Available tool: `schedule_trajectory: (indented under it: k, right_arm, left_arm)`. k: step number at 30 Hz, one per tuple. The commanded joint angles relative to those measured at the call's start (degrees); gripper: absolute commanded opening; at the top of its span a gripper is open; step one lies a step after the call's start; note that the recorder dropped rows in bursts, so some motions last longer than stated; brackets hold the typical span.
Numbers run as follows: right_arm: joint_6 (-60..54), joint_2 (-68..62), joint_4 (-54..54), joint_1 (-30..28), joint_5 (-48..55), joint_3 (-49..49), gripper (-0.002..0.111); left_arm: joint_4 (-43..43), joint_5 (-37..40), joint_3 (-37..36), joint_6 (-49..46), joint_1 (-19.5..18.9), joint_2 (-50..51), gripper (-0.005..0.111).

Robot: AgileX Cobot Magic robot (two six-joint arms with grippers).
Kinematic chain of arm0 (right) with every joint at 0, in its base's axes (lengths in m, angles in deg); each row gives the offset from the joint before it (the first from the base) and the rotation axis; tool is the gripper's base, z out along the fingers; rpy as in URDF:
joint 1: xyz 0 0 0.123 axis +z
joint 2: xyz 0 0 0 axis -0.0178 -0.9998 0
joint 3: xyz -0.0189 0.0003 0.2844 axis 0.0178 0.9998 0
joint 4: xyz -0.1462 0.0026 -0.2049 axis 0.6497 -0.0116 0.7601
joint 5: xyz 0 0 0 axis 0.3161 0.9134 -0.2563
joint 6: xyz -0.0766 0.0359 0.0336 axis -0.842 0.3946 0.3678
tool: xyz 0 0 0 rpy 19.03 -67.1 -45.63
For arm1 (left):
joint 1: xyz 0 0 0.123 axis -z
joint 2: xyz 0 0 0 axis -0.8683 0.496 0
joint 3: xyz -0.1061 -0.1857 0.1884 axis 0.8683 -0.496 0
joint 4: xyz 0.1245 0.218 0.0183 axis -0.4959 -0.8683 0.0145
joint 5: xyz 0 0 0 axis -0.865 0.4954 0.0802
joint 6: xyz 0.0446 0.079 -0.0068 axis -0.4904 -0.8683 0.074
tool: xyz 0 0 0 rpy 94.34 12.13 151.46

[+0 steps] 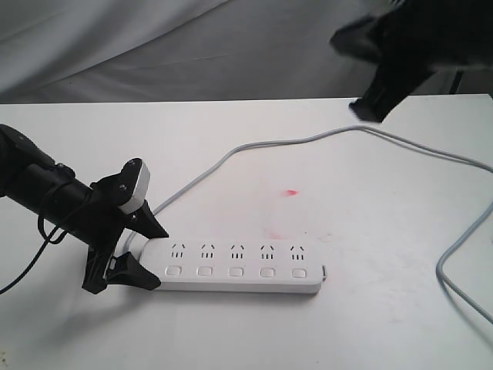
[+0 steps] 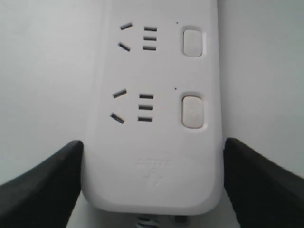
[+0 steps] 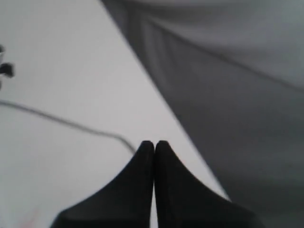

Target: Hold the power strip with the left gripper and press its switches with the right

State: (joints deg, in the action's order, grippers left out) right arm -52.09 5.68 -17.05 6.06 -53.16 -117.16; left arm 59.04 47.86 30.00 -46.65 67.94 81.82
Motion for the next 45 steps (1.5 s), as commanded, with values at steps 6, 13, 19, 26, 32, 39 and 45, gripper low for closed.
schedule_trajectory:
  k: [6, 13, 19, 26, 32, 39, 45]
  right_arm:
    - [10.9, 19.5, 8.5, -0.4, -4.2, 0.3, 0.0]
    - [29.7, 30.1, 21.0, -0.4, 5.7, 0.3, 0.0]
    - [59.9, 37.7, 41.0, -0.4, 10.8, 0.3, 0.0]
    - [69.3, 46.0, 48.7, -0.4, 18.7, 0.3, 0.0]
    - [69.3, 51.6, 49.7, -0.4, 20.6, 0.3, 0.0]
    - [71.9, 57.2, 50.4, -0.4, 24.7, 3.3, 0.0]
    - [72.8, 63.5, 53.5, -0.4, 13.2, 20.4, 0.0]
  left_arm:
    - [0.3, -0.3, -0.2, -0.1, 0.3, 0.1, 0.014]
    - [0.3, -0.3, -0.2, -0.1, 0.3, 0.1, 0.014]
    - [0.3, -0.3, -0.2, -0.1, 0.3, 0.1, 0.014]
    - [0.3, -0.3, -0.2, -0.1, 0.3, 0.1, 0.014]
    - [0.3, -0.3, -0.2, -0.1, 0.3, 0.1, 0.014]
    - [0.3, -0.3, -0.2, -0.1, 0.3, 0.1, 0.014]
    - [0.3, -0.3, -0.2, -0.1, 0.3, 0.1, 0.014]
